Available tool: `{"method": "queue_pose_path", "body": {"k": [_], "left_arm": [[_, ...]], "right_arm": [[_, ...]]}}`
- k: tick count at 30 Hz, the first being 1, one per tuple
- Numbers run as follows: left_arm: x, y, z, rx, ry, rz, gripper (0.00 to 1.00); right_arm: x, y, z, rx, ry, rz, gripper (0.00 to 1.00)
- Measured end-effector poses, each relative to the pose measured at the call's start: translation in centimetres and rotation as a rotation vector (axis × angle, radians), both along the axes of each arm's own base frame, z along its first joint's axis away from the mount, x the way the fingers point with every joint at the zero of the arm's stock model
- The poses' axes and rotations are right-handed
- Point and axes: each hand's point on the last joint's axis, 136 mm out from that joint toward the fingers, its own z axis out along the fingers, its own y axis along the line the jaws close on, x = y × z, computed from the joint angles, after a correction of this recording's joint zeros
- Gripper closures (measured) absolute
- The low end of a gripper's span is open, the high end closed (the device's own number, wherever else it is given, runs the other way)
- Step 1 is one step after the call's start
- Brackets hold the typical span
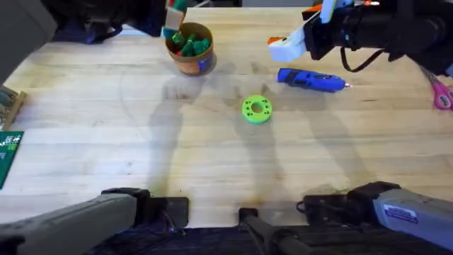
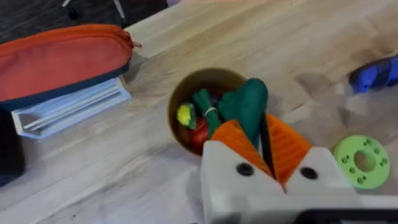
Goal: Pick up the gripper from the table and insert it into the empty holder that is missing its gripper. Then pick up a screw, insert it into the mounting hole, and use the screwdriver to tighten it. Finally, clean up the table by picking up the vegetable and placing it into the bucket.
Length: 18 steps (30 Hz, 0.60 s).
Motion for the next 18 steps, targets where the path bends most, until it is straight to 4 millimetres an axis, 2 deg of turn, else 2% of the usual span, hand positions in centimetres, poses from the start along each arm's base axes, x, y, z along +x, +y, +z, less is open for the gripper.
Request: {"method": "queue_pose_path", "body": {"k": [4,9,12,16,17,18], "left_arm": [[2.4,-0.3,-0.9,-0.069,0.003,0.047,0.979],[5.1,-0.5,-4.1,-0.175,0.085,0.144,0.98],[6.0,-0.6,-5.3,-0.233,0.128,0.201,0.98],[6.4,-0.6,-5.9,-0.285,0.158,0.249,0.98],[6.4,-0.6,-6.0,-0.29,0.163,0.255,0.972],[6.4,-0.6,-6.0,-0.294,0.165,0.258,0.867]], "right_arm": [[0.0,0.0,0.0,0.0,0.0,0.0,0.009],[0.0,0.0,0.0,0.0,0.0,0.0,0.007],[0.0,0.0,0.0,0.0,0.0,0.0,0.007],[0.0,0.0,0.0,0.0,0.0,0.0,0.007],[0.0,0.0,0.0,0.0,0.0,0.0,0.007],[0.0,0.0,0.0,0.0,0.0,0.0,0.007]]}}
